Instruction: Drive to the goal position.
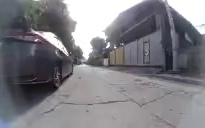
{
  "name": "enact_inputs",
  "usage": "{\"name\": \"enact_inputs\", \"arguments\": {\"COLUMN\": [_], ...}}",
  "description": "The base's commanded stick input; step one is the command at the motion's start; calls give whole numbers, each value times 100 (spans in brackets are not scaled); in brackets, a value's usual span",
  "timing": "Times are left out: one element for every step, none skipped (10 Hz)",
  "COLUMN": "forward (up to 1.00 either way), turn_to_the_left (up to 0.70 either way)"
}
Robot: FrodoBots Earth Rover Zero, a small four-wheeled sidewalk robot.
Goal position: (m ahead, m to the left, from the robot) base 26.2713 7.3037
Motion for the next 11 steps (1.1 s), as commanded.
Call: {"name": "enact_inputs", "arguments": {"forward": [70, 70, 70, 70, 70, 70, 70, 70, 70, 70, 79], "turn_to_the_left": [0, 0, 0, 0, 0, 0, 0, 0, 0, 0, 0]}}
